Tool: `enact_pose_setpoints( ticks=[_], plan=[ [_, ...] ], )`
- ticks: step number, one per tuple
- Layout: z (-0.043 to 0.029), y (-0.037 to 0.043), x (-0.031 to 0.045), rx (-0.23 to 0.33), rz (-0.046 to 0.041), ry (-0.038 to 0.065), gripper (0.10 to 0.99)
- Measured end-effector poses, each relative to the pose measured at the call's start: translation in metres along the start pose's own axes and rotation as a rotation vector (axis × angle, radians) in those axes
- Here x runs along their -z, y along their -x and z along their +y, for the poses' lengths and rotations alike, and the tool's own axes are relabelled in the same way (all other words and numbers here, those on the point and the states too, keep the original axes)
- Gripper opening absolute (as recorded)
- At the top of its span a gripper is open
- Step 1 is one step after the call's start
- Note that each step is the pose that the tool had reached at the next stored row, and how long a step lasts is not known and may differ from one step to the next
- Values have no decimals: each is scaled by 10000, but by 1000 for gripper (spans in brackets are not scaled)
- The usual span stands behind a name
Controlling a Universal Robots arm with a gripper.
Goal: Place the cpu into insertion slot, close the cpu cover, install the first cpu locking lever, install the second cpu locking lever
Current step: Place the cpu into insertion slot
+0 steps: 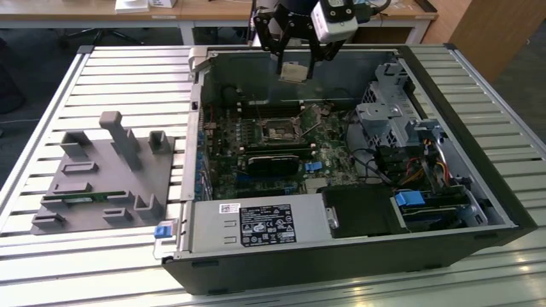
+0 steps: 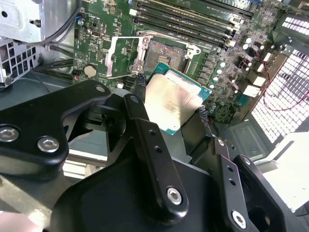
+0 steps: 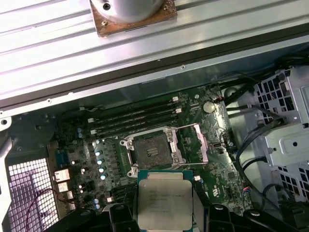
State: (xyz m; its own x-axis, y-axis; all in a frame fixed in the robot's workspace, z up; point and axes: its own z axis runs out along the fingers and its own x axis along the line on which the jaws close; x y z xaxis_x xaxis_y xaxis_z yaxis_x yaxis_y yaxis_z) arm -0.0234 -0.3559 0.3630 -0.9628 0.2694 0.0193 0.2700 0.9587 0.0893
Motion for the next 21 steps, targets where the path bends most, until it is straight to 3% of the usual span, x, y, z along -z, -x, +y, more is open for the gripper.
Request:
enact_pose_setpoints(
  ticks=[21],
  plan=[
    [0,0,-2,-592,-53,13,541]
  ],
)
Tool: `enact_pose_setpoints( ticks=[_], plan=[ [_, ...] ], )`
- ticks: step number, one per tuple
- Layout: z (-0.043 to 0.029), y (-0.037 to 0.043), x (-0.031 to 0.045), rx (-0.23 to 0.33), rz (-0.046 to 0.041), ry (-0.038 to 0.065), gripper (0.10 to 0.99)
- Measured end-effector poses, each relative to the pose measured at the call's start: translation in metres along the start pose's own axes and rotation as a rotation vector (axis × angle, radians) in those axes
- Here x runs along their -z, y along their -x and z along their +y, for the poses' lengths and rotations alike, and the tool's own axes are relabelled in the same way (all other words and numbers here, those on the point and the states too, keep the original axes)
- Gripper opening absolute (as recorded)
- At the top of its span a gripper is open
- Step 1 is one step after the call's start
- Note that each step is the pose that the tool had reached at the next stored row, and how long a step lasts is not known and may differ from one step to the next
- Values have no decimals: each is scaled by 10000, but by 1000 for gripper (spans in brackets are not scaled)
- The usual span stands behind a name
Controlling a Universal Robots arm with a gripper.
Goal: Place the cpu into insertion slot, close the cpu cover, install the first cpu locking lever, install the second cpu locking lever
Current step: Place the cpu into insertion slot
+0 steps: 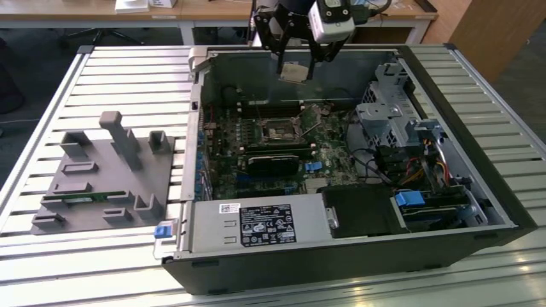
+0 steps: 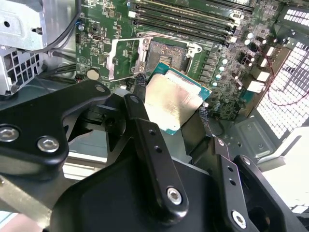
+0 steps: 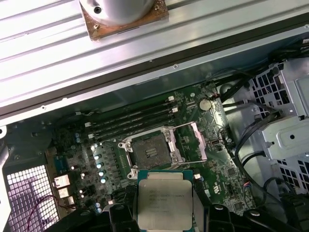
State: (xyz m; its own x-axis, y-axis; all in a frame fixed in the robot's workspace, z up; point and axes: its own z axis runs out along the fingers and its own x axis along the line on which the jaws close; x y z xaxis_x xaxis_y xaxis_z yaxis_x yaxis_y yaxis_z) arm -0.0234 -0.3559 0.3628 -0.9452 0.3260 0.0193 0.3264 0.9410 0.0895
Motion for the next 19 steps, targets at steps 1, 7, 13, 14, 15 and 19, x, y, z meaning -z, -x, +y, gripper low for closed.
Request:
enact_pose_setpoints(
  ticks=[1,7,13,14,15,19],
  plan=[
    [0,0,0,-37,-3,0,541],
    [0,0,0,-239,-21,4,541],
    [0,0,1,-403,-36,6,541],
    [0,0,1,-429,-38,7,541],
    [0,0,1,-456,-41,7,541],
    [0,0,0,-556,-50,10,541]
  ],
)
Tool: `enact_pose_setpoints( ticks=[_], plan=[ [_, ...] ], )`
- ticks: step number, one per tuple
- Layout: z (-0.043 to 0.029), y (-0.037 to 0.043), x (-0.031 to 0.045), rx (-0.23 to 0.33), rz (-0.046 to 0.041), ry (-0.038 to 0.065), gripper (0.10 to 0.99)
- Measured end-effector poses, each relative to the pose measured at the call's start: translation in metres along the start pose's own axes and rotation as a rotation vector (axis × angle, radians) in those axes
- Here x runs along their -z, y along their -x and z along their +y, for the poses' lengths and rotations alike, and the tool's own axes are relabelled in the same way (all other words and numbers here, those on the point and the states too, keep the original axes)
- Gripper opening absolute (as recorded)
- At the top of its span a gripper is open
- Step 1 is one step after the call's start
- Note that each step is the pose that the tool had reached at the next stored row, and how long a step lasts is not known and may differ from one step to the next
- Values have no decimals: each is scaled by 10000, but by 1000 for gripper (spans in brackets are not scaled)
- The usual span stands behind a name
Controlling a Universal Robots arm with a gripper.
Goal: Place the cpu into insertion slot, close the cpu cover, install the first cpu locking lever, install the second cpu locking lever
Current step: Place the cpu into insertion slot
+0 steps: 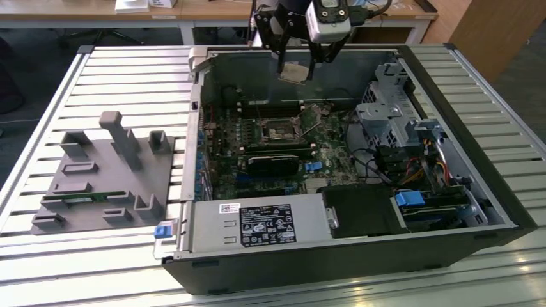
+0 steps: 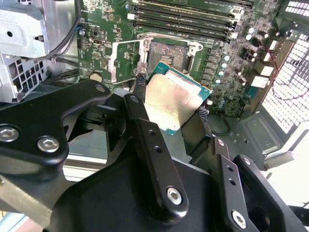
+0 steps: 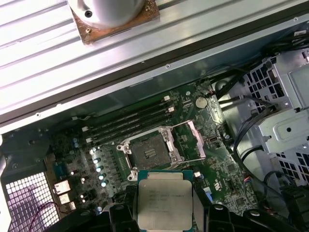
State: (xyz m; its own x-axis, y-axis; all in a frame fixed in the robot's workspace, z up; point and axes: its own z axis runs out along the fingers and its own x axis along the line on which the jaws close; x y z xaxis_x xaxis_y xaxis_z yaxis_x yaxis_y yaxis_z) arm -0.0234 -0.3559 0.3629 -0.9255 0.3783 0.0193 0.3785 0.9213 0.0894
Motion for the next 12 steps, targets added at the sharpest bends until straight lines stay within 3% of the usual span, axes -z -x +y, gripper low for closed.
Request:
enact_pose_setpoints(
  ticks=[12],
  plan=[
    [0,0,0,-301,-27,5,541]
  ],
)
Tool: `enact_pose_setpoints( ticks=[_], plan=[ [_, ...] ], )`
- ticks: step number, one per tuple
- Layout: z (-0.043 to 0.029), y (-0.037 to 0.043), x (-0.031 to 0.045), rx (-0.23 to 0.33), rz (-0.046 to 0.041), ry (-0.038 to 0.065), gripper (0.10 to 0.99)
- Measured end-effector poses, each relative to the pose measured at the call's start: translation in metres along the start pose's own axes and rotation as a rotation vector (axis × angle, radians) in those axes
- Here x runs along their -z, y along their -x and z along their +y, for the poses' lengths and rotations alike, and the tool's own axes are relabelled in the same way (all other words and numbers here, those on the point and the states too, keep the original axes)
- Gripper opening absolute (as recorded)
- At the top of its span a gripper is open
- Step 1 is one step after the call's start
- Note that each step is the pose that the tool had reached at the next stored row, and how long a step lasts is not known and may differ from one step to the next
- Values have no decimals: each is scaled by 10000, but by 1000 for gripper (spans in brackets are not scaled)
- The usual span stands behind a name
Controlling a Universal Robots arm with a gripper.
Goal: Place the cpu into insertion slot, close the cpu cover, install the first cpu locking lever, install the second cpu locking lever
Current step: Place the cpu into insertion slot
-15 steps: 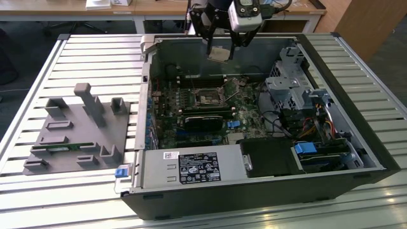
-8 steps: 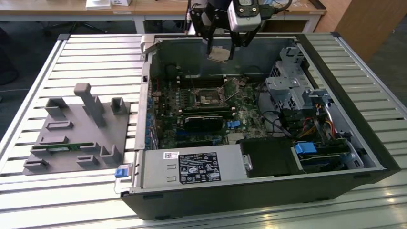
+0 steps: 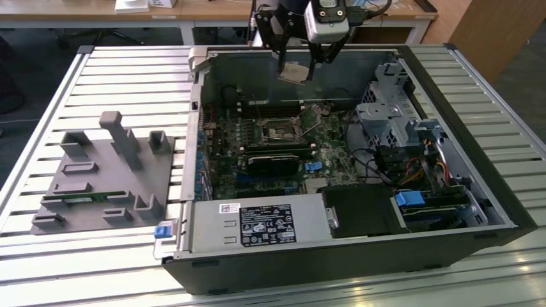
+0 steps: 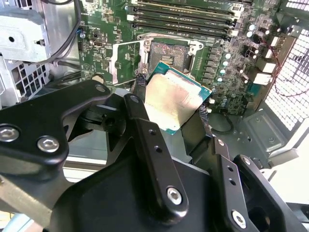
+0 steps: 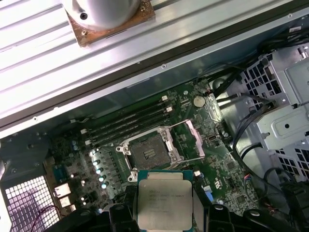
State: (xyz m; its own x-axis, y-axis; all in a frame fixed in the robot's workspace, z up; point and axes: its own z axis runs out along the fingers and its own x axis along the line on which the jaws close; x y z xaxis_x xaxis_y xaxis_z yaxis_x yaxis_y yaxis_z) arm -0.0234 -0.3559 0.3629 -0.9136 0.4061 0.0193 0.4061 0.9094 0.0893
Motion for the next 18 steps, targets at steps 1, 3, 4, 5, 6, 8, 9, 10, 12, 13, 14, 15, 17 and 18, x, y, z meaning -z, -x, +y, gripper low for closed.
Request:
enact_pose_setpoints(
  ticks=[1,3,4,5,6,8,9,10,12,13,14,15,17,18],
  plan=[
    [0,0,0,-24,-2,1,541],
    [0,0,0,-71,-7,1,541],
    [0,0,0,-96,-9,2,541],
    [0,0,0,-120,-11,2,541],
    [0,0,0,-142,-13,3,541],
    [0,0,0,-184,-16,4,541],
    [0,0,0,-204,-18,4,541],
    [0,0,0,-224,-20,5,541],
    [0,0,0,-263,-24,6,541],
    [0,0,0,-284,-26,6,541],
    [0,0,0,-305,-27,6,541],
    [0,0,0,-325,-29,6,541],
    [0,0,0,-364,-33,7,541],
    [0,0,0,-385,-35,8,541]
  ],
)
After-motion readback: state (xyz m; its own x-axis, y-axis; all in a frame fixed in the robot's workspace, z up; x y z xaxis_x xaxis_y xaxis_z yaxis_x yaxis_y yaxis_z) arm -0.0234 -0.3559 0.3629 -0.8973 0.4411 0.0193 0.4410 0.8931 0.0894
